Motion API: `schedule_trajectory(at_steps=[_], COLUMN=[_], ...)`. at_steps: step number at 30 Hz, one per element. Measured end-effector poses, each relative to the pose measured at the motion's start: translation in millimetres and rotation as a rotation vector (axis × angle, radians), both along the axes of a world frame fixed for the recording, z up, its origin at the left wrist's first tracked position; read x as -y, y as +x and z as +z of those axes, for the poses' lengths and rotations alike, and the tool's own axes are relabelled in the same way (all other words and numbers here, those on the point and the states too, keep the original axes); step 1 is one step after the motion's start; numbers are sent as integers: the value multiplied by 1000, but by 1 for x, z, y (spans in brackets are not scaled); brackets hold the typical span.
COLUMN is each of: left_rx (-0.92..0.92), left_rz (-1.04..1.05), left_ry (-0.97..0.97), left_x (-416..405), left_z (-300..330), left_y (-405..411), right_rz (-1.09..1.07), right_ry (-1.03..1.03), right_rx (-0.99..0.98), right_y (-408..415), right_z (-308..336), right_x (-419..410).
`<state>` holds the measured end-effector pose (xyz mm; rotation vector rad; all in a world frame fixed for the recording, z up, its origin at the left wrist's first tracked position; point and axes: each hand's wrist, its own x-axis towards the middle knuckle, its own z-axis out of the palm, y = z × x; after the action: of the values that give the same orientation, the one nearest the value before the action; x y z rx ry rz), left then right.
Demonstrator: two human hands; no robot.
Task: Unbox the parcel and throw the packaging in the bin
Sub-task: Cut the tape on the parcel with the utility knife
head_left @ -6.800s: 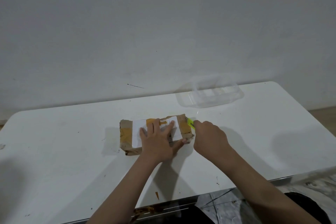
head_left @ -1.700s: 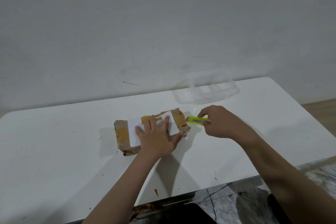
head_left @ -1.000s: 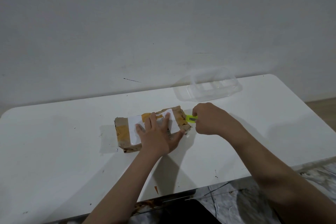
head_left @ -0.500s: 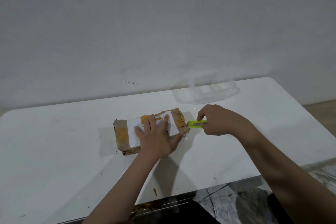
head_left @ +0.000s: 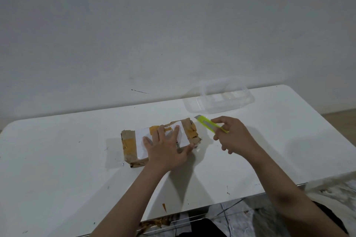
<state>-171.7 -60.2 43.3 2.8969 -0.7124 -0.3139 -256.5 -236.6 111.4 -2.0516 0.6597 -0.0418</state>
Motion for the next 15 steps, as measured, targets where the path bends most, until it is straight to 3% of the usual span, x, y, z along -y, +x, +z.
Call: schedule_trajectory(at_steps=[4, 15], left_rx=[21, 52], left_rz=[9, -1], left_ry=[-10, -2], left_x=[0, 0], left_z=[-2, -3], left_y=[-1, -1], right_rz=[-91, -178], right_ry=[224, 305], right_rx=[86, 176], right_y=[-8, -9], right_z=[-11, -29], right_x=[-7, -15])
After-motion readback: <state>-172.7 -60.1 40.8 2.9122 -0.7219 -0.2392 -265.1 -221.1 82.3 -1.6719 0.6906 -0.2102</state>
